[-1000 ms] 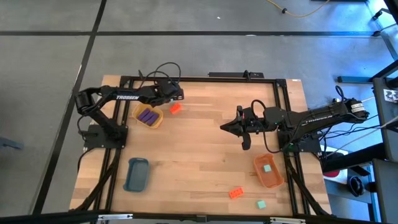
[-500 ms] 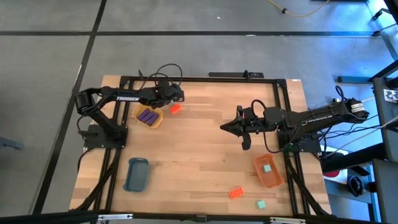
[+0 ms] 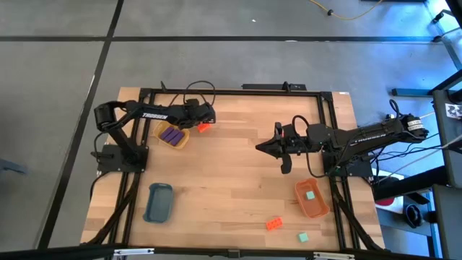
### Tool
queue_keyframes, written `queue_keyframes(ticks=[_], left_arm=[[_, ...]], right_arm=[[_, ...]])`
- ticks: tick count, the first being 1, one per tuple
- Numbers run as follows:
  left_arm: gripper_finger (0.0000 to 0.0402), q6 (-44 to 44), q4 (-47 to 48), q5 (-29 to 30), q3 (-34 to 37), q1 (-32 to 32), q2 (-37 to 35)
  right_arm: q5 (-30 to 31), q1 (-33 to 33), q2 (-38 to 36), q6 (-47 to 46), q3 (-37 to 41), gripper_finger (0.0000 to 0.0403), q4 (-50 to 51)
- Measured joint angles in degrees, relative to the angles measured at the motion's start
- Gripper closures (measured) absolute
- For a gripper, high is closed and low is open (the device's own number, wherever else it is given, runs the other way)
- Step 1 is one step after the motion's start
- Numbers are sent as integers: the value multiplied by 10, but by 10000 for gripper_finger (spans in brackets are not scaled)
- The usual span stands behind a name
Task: Sort & place blocks by color
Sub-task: Put the top light blue wooden block into the orange bin
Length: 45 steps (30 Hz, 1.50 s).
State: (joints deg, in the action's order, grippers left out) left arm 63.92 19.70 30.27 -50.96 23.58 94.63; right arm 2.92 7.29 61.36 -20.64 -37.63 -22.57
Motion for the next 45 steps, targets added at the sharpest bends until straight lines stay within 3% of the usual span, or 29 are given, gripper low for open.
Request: queue_keyframes(ticks=[10,15,22,31,38,45], left_arm=[[188,-43,3,1,0,17,-4],[188,-60,31,10,0,42,-44],[188,6,80,27,3,56,-66],[188,95,33,-8,43,44,-38],[188,91,17,-13,63,58,-38],[188,16,-33,-40,67,80,-38]], right_arm=[[0,0,0,0,0,403,0],[0,0,0,-1,0,403,1],[0,0,0,-1,0,403,2],[0,0,0,-8,0,403,2],[0,0,0,-14,0,403,1],[0,0,0,-16,0,403,1]])
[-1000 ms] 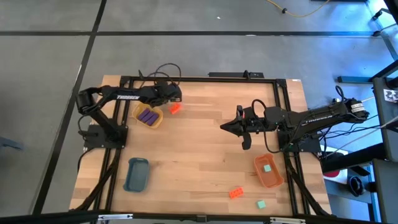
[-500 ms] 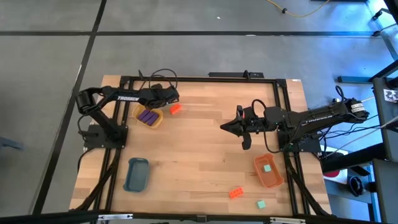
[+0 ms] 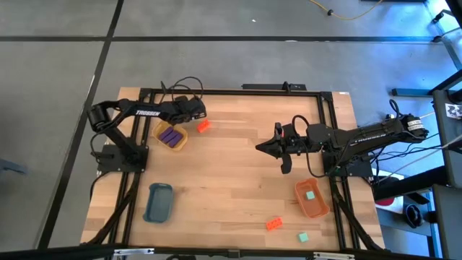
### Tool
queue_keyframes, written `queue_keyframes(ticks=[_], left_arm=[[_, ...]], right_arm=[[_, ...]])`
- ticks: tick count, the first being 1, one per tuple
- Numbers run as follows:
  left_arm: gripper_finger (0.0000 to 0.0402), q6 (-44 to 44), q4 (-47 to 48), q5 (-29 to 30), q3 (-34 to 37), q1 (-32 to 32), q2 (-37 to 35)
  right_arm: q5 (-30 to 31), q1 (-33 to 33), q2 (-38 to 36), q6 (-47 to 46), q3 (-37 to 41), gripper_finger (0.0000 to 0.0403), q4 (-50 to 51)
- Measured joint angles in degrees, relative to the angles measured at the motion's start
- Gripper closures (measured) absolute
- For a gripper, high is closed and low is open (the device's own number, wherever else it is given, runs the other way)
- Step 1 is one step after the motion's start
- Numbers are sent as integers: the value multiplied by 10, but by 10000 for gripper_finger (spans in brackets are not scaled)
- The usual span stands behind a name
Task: Sort & place blocks by color
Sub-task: Put the top light blue wooden block into the orange bin
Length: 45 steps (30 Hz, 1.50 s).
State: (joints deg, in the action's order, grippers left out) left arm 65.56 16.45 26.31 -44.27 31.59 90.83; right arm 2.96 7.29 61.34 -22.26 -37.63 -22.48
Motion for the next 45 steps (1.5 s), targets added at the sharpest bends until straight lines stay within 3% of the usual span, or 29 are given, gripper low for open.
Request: queue_keyframes(ticks=[8,21,38,42,45], left_arm=[[188,-32,-3,-2,-10,4,0],[188,48,-9,-10,-17,18,23],[189,59,-16,-44,-17,19,44],[204,44,-17,-45,-17,19,44],[238,44,-18,-50,-17,25,44]], right_arm=[[0,0,0,0,0,403,0],[0,0,0,0,0,403,0],[4,0,0,0,0,403,0],[4,0,0,0,0,403,0],[4,0,0,-1,0,403,0]])
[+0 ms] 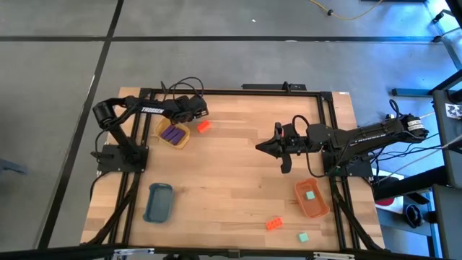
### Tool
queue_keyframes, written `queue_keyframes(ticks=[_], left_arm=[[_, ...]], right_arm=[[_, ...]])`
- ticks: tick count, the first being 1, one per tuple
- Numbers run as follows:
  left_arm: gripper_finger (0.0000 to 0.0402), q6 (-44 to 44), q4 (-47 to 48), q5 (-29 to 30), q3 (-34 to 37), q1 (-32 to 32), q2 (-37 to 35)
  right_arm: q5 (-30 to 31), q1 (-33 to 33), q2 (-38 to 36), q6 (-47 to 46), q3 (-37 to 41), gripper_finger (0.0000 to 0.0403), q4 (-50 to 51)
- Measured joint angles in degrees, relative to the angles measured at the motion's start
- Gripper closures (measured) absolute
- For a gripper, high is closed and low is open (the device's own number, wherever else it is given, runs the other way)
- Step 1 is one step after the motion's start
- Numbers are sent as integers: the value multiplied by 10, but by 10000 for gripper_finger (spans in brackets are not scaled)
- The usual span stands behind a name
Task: Sort & place blocks by color
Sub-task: Put the top light blue wooden block into the orange bin
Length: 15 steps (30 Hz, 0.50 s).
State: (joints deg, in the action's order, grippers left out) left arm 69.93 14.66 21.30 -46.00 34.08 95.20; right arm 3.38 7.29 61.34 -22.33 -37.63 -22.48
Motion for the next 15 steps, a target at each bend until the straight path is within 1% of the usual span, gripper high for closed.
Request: queue_keyframes(ticks=[3,8,15], left_arm=[[278,-1,-5,-11,-1,8,-2],[279,-40,-9,-29,0,19,-22],[279,-106,-26,-4,0,52,-122]], right_arm=[[0,0,0,-1,0,403,0],[0,0,0,-1,0,403,0],[1,0,0,0,0,403,-1]])
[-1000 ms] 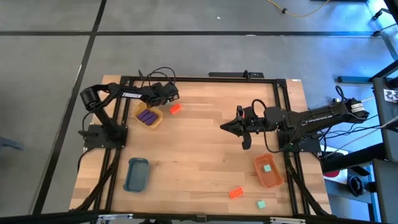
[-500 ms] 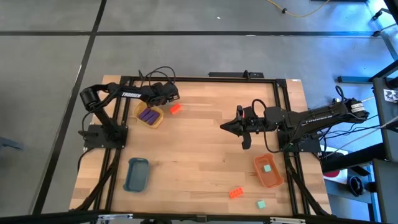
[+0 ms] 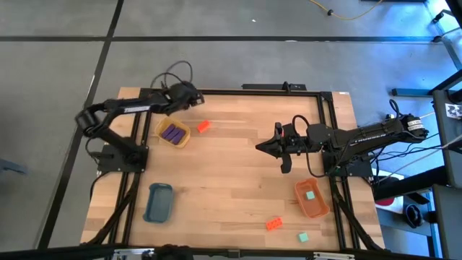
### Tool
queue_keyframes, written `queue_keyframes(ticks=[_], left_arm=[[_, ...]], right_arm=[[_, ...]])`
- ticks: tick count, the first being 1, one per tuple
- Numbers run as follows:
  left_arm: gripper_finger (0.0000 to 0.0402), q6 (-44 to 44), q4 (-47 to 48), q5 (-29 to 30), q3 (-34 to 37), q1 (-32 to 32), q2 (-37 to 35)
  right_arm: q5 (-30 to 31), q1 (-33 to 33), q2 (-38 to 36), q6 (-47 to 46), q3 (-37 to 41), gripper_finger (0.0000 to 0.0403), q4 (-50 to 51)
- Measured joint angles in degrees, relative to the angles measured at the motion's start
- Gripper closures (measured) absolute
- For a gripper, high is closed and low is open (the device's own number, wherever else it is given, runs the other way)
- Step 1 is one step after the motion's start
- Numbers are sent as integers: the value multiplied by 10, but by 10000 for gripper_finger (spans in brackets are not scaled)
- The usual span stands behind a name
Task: Sort & place blocks by color
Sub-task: Put the top light blue wooden block into the orange bin
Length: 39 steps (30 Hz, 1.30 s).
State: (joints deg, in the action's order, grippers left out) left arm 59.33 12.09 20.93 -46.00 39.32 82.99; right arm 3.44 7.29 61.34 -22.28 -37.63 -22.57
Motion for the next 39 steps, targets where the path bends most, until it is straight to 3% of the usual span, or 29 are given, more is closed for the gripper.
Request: queue_keyframes(ticks=[5,11,16,18,20,24,30,39], left_arm=[[279,-92,-71,-27,0,18,-93],[279,-258,-225,-191,0,-6,-225],[279,-347,-243,-327,2,-73,-326],[279,-357,-243,-347,12,-116,-363],[279,-359,-245,-339,31,-165,-395],[279,-361,-254,-248,92,-280,-449],[279,-377,-381,-142,197,-412,-480],[279,-434,-376,-125,210,-448,-470]], right_arm=[[0,0,0,1,0,403,0],[0,0,0,1,0,403,-4],[0,0,0,2,0,403,-19],[0,0,0,2,0,403,-27],[0,0,0,2,0,403,-37],[0,0,0,2,0,403,-43],[0,0,0,0,0,403,-47],[0,0,0,-1,0,403,-51]])
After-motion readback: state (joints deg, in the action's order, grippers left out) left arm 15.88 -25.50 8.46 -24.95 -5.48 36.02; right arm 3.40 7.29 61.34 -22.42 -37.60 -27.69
